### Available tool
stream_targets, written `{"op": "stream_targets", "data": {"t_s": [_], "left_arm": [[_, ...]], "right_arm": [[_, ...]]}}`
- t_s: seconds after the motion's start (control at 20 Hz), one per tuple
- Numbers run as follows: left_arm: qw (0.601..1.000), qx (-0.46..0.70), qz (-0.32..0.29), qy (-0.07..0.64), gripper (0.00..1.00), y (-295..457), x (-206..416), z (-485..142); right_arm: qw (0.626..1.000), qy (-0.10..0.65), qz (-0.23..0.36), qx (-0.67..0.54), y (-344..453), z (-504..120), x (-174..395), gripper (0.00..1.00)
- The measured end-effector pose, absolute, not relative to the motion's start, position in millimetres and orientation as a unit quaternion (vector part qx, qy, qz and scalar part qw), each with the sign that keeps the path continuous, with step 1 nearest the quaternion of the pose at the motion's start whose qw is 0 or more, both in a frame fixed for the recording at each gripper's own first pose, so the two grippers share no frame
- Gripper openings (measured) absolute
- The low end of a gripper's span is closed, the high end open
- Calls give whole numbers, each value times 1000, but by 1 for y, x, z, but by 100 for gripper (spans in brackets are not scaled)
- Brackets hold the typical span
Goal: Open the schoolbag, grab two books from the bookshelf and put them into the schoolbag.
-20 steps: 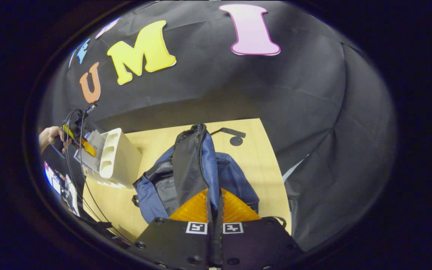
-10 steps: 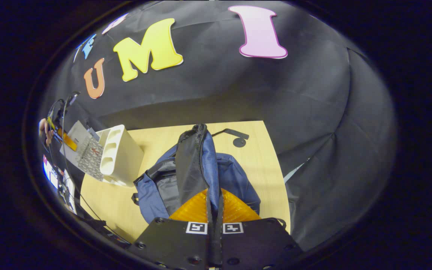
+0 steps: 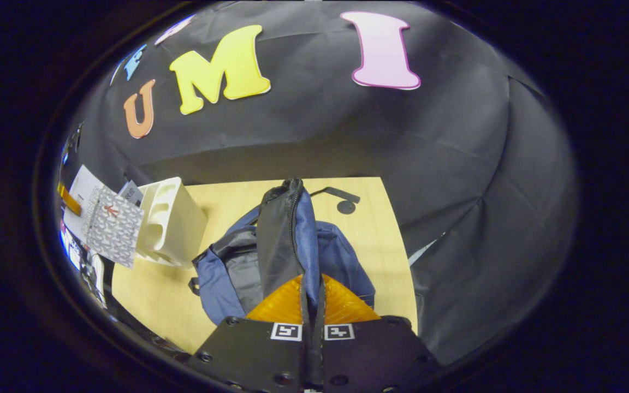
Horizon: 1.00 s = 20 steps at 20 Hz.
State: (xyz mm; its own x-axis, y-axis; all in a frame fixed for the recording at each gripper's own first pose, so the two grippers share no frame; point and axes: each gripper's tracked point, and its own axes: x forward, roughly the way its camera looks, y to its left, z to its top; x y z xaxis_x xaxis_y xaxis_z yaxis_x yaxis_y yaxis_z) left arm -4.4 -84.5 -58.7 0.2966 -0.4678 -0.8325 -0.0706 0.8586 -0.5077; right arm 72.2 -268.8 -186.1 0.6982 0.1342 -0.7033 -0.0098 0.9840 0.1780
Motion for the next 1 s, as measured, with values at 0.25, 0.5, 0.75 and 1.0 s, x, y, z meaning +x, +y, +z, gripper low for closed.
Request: {"op": "stream_targets", "data": {"t_s": [0.25,0.5,0.75,1.0], "left_arm": [[773,-296,-183,530,44,-174,-14,-86],[761,-316,-201,529,43,-262,-23,-150],[745,-339,-180,546,44,-306,-17,-214],[707,-393,-213,548,44,-343,-17,-253]], "right_arm": [[923,376,33,74,-269,-186,70,0],[927,366,34,75,-269,-184,69,0],[929,357,30,89,-274,-178,68,0],[927,362,24,93,-283,-182,69,0]]}}
